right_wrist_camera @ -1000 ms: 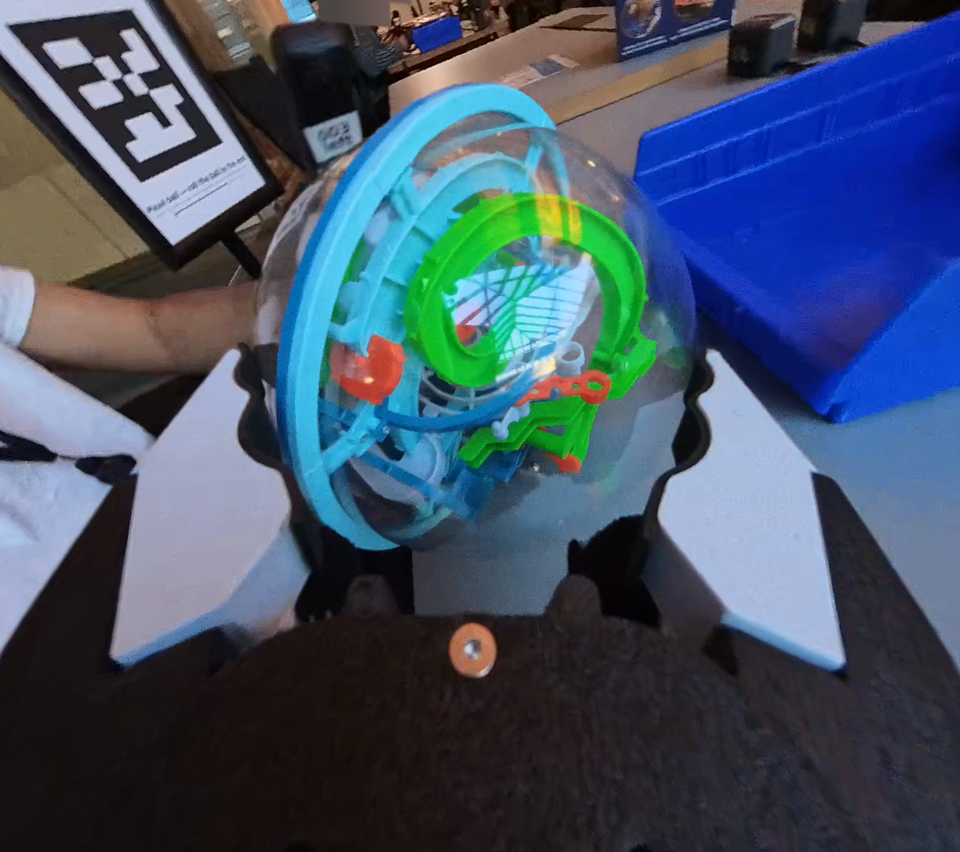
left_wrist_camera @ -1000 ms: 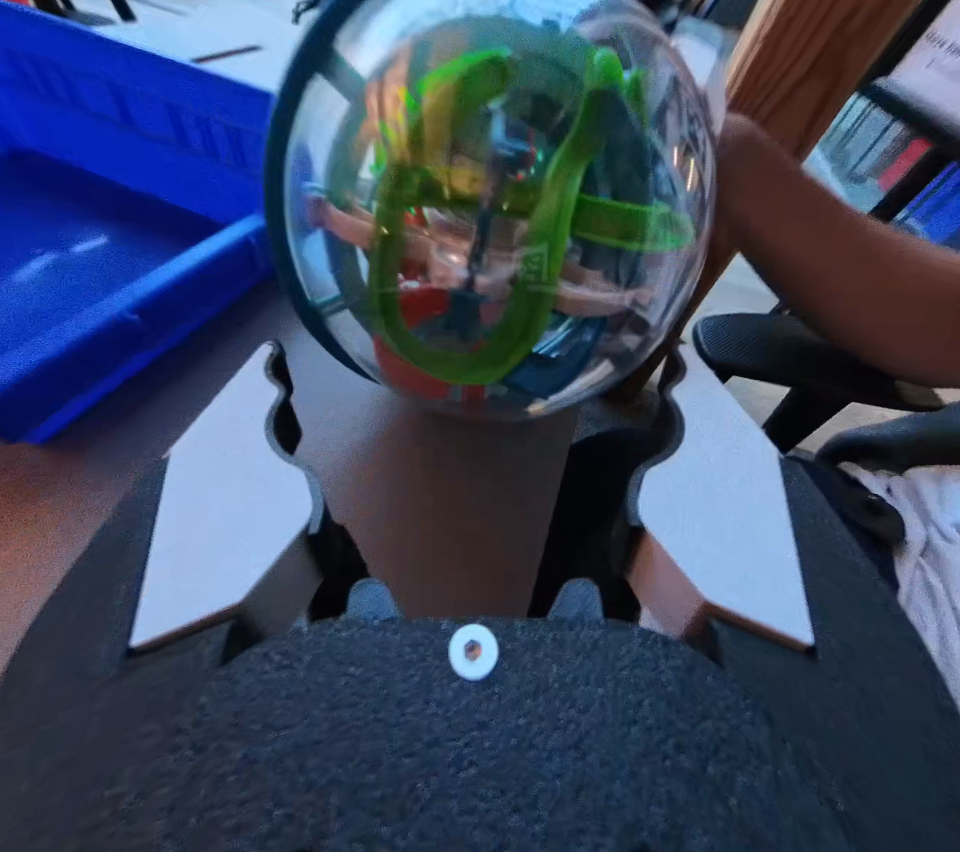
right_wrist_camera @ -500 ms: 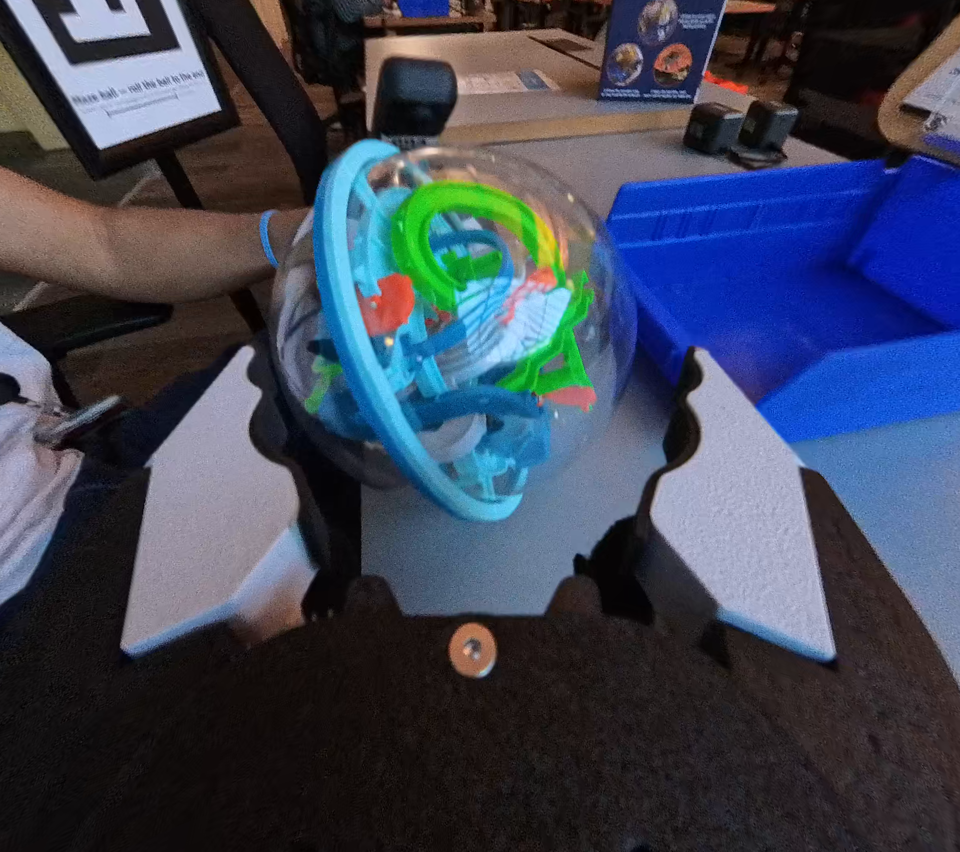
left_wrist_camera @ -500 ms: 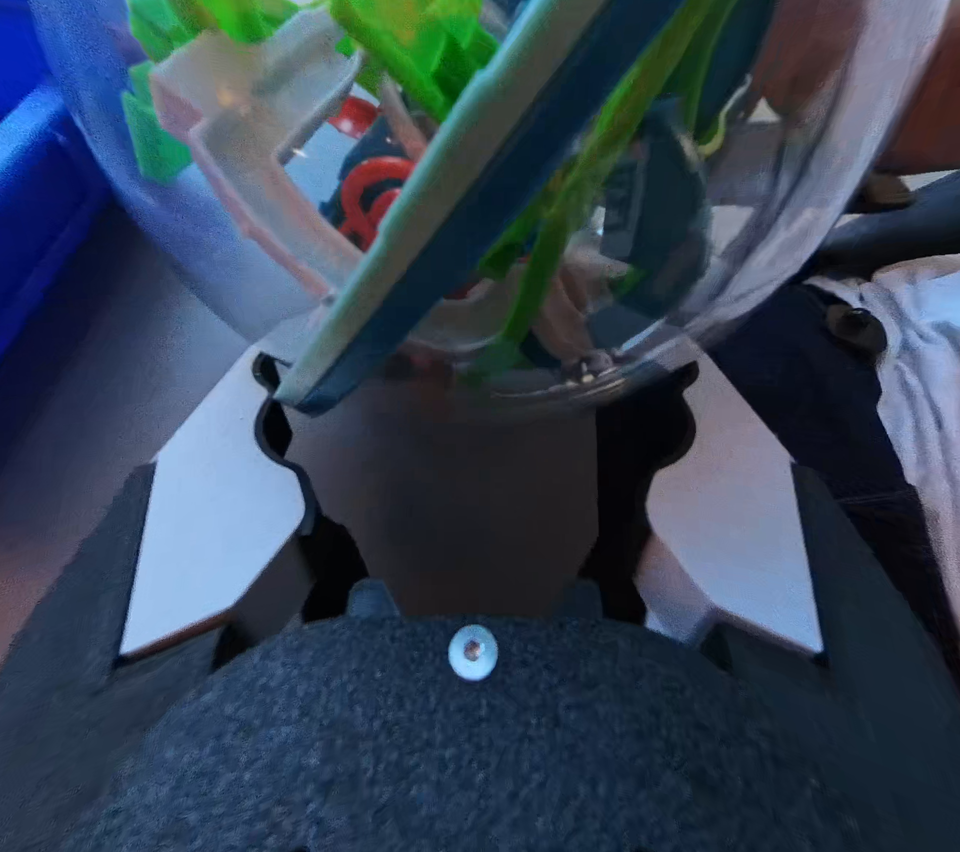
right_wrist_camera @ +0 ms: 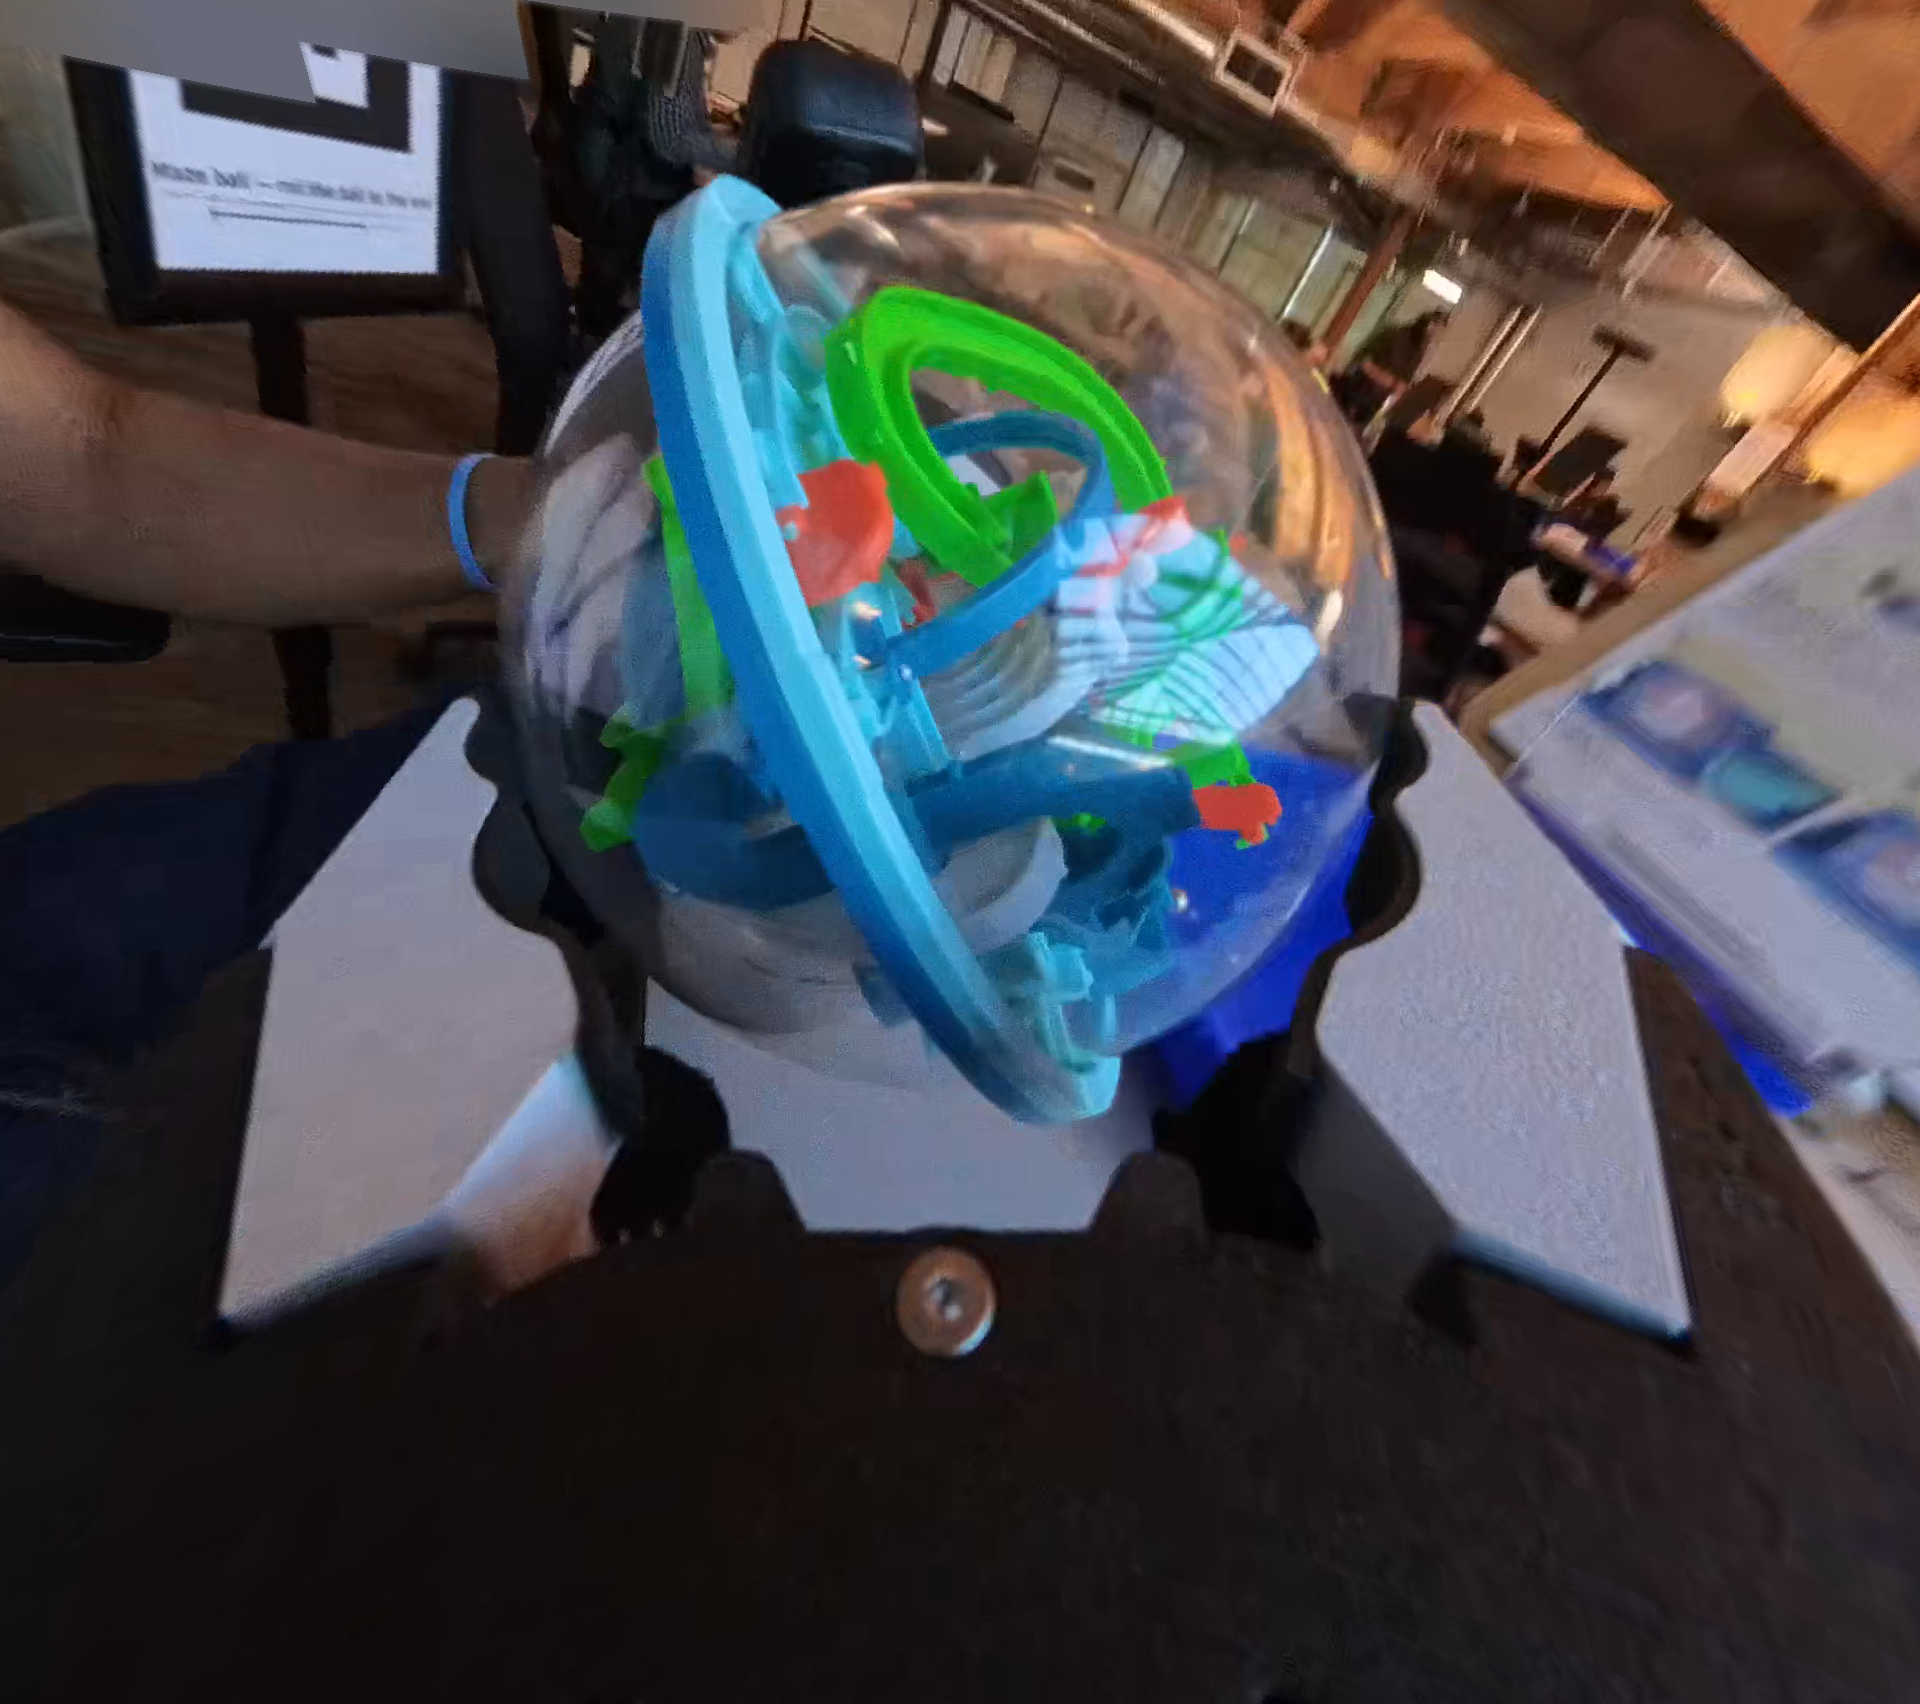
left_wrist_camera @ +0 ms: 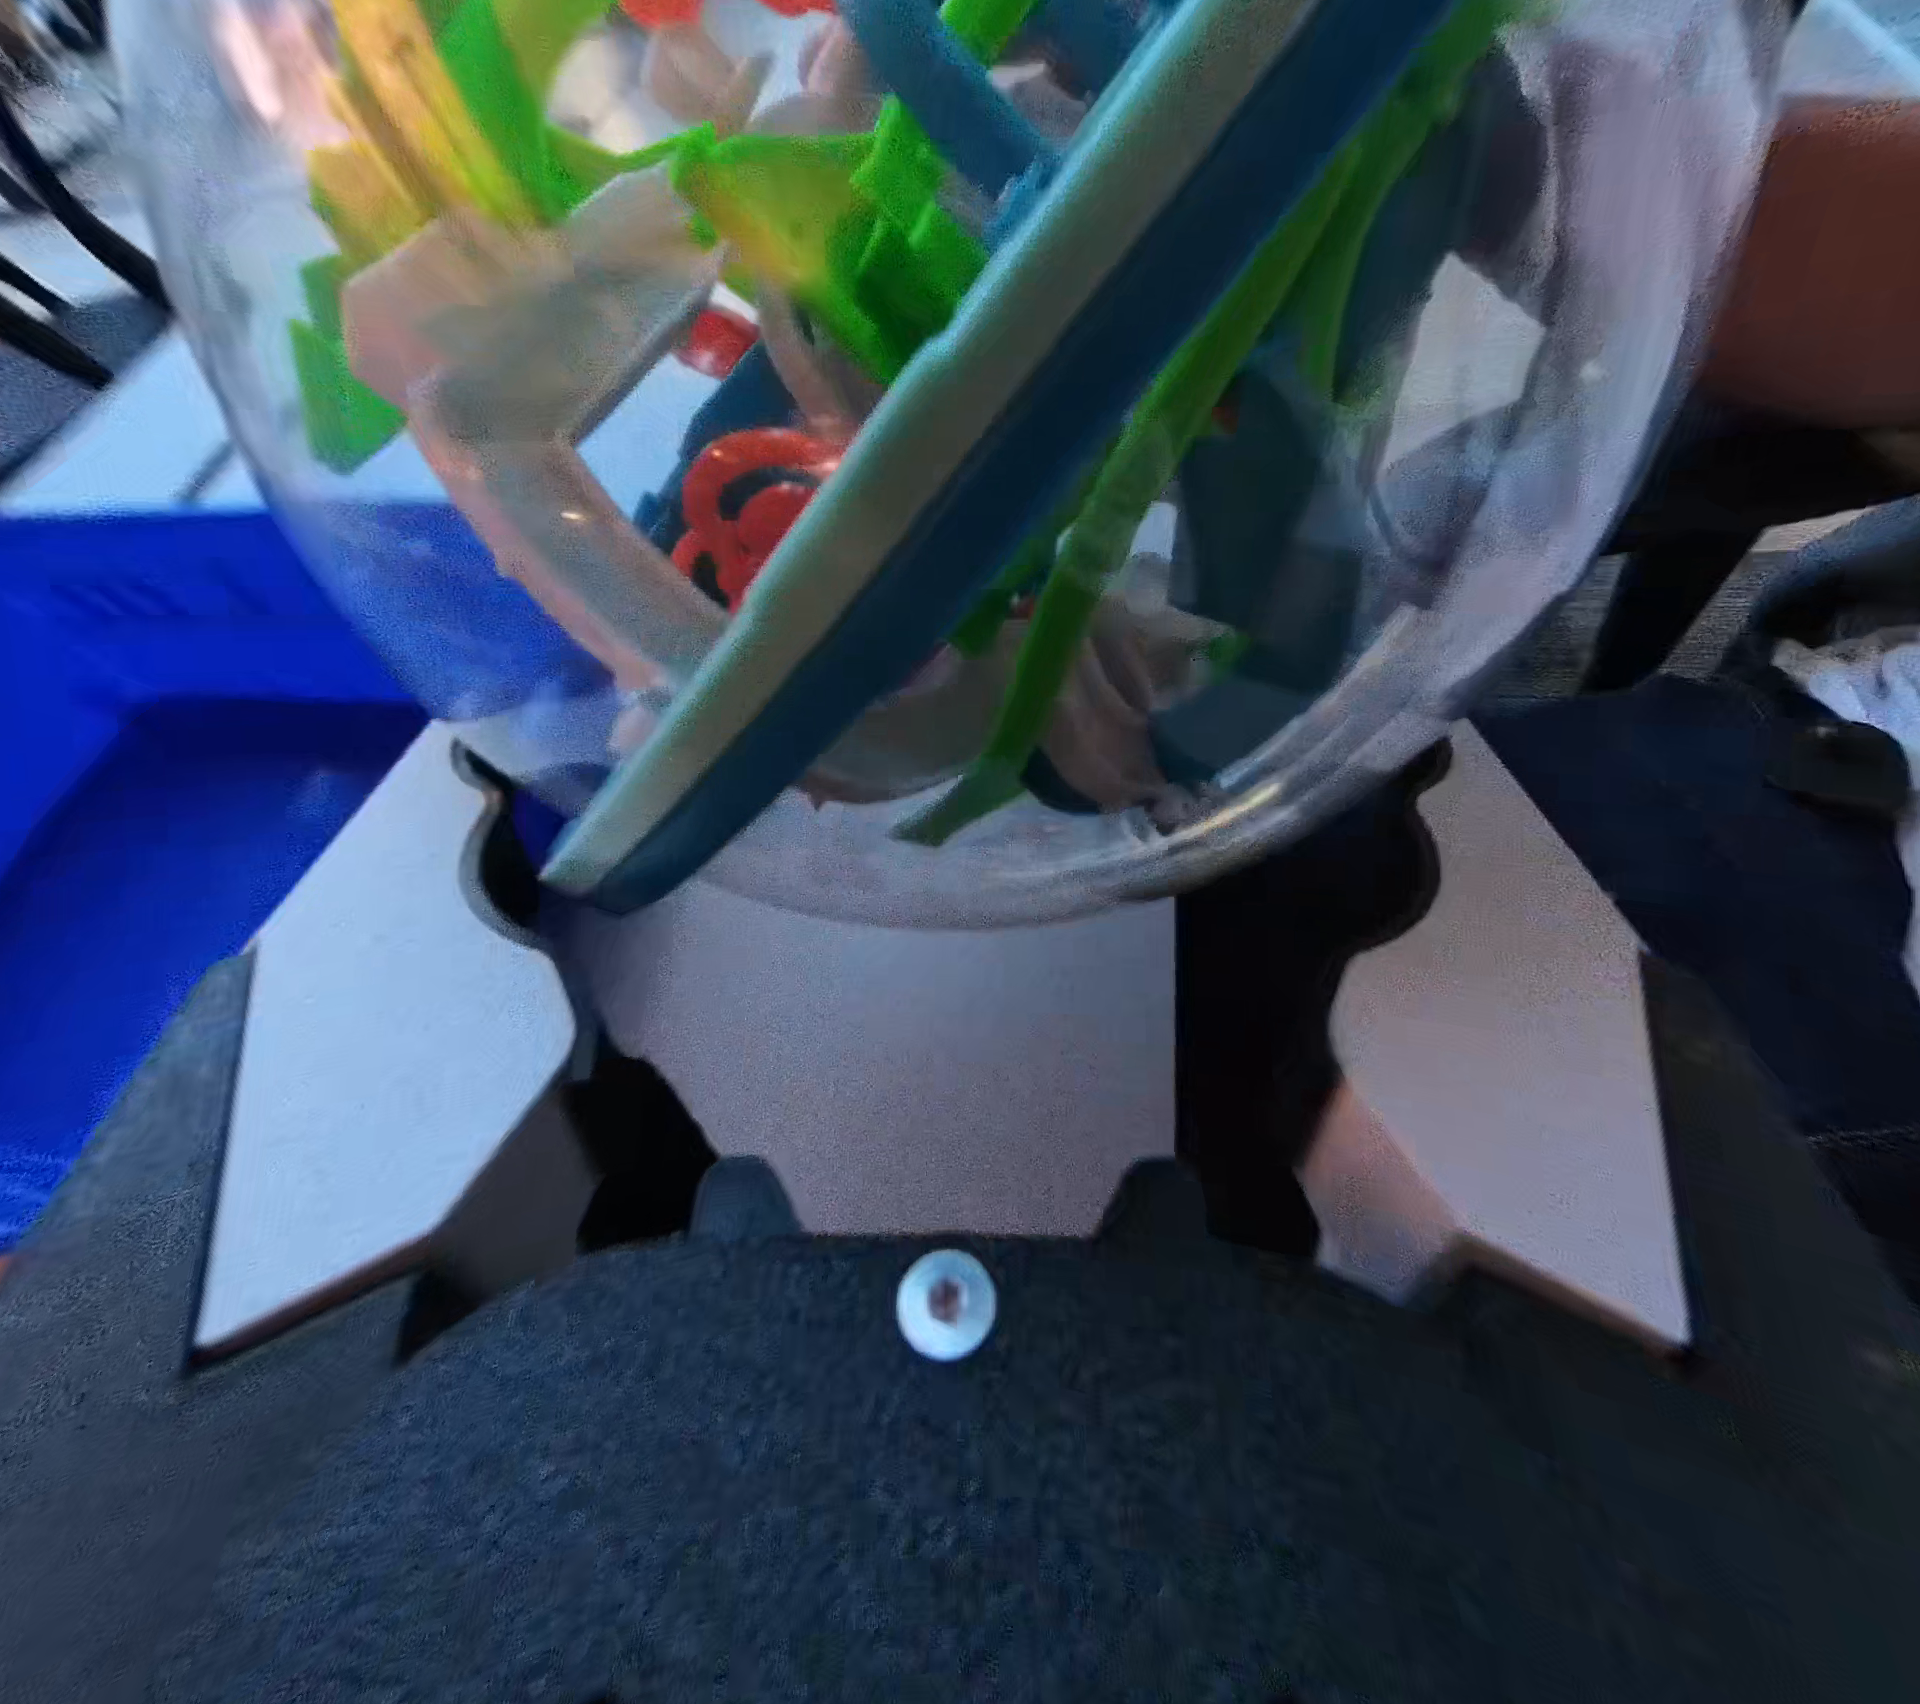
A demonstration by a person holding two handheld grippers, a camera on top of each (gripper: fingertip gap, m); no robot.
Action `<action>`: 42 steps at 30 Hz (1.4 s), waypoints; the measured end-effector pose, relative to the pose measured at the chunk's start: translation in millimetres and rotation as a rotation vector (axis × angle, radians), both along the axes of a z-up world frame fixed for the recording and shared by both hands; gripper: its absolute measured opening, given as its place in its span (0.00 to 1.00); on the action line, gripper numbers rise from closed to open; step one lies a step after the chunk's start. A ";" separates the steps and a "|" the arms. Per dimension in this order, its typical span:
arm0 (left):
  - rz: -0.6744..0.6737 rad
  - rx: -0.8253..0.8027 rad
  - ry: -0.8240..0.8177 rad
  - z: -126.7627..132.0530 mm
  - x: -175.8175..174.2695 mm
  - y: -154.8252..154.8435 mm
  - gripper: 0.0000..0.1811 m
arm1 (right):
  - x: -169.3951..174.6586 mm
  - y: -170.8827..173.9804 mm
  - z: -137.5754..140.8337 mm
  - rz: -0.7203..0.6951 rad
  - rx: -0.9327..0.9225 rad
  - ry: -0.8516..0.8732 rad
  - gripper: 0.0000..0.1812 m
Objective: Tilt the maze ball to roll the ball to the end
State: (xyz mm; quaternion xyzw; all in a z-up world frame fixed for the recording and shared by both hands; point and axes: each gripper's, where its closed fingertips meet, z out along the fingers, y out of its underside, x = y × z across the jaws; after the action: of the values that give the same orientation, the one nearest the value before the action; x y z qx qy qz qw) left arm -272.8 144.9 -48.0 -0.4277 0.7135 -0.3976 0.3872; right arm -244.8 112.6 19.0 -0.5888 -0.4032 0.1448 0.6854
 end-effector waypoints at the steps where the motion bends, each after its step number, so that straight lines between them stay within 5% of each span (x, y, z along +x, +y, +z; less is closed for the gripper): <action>1: 0.002 0.070 -0.056 23.0 -6.7 -9.6 0.88 | -11.0 -14.5 23.9 0.006 0.077 -0.060 0.85; 7: 0.071 0.462 -0.255 105.8 -52.9 -53.5 0.88 | -80.5 -87.9 103.2 0.022 0.449 -0.394 0.85; 12: 0.104 0.705 -0.384 147.5 -92.4 -89.7 0.88 | -117.0 -132.0 125.3 0.011 0.668 -0.496 0.85; 17: 0.105 0.811 -0.378 157.6 -116.4 -118.8 0.87 | -151.8 -170.2 131.1 -0.012 0.790 -0.554 0.85; 23: 0.051 0.621 -0.324 154.6 -106.4 -123.2 0.88 | -130.1 -161.7 136.2 0.059 0.649 -0.337 0.85; 30: -0.066 0.161 -0.172 140.9 -78.9 -129.5 0.87 | -116.9 -153.8 170.0 0.187 0.462 0.055 0.85; 42: -0.177 -0.275 -0.085 116.9 -48.0 -94.3 0.87 | -66.1 -80.8 148.3 -0.019 0.090 0.285 0.84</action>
State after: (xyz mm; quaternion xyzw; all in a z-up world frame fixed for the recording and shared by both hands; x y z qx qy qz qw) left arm -320.8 50.5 69.0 -0.3949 0.6703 -0.5418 0.3181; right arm -310.9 31.9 167.3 -0.5346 -0.3025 0.2023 0.7628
